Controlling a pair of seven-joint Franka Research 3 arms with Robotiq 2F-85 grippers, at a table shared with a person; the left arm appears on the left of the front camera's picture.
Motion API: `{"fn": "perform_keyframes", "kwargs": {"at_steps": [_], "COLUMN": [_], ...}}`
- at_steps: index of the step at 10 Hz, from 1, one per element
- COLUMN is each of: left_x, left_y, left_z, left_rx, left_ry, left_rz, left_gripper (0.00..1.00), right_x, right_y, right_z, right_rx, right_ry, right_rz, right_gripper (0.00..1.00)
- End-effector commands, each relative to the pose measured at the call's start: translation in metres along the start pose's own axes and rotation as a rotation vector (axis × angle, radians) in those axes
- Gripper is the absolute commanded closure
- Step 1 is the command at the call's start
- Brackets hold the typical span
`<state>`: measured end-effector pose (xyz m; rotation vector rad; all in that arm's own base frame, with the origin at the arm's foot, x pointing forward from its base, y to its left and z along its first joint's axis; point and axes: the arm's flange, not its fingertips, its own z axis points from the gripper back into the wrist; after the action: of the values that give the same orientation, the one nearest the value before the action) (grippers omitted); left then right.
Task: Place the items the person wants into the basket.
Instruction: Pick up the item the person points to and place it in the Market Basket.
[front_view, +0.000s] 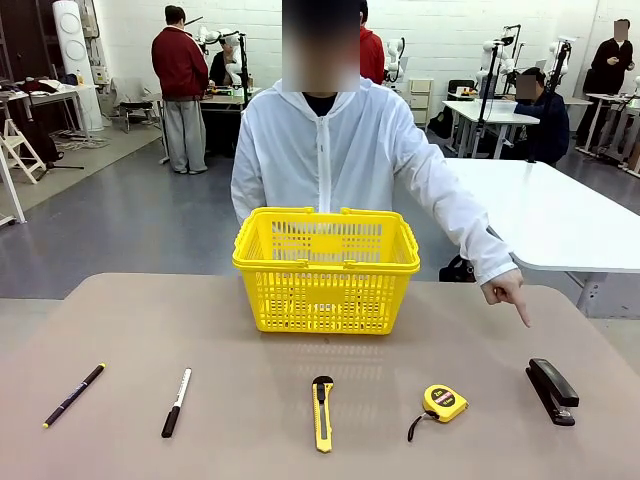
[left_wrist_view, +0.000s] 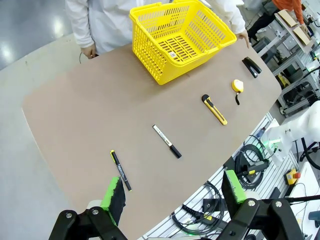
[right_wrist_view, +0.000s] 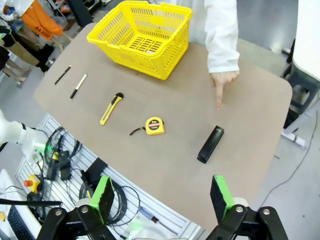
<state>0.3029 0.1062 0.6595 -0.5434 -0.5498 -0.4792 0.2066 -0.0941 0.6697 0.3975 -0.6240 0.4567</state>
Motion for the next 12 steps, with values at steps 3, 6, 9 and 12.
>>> {"fn": "perform_keyframes", "kwargs": {"at_steps": [3,6,9,12], "left_x": [0.002,0.002,0.002,0.002], "left_y": [0.001,0.001,0.001,0.001], "left_z": [0.003,0.003,0.003,0.003], "left_rx": [-0.011,-0.011,-0.011,-0.011], "left_ry": [-0.001,-0.001,-0.001,-0.001], "left_rz": [-0.012,-0.012,-0.012,-0.012], "left_gripper": [0.00,0.00,0.00,0.00], "right_x": [0.030,0.042,0.042,0.043], "right_y": [-0.032,-0.072,-0.108,-0.120], "right_z": [-0.084,-0.167,-0.245,-0.308], "right_rx": [-0.060,-0.164,-0.252,-0.315], "right_ry": [0.378,0.554,0.540,0.530], "right_rz": [-0.184,-0.340,-0.391,-0.382], "right_gripper": [0.00,0.00,0.00,0.00]}}
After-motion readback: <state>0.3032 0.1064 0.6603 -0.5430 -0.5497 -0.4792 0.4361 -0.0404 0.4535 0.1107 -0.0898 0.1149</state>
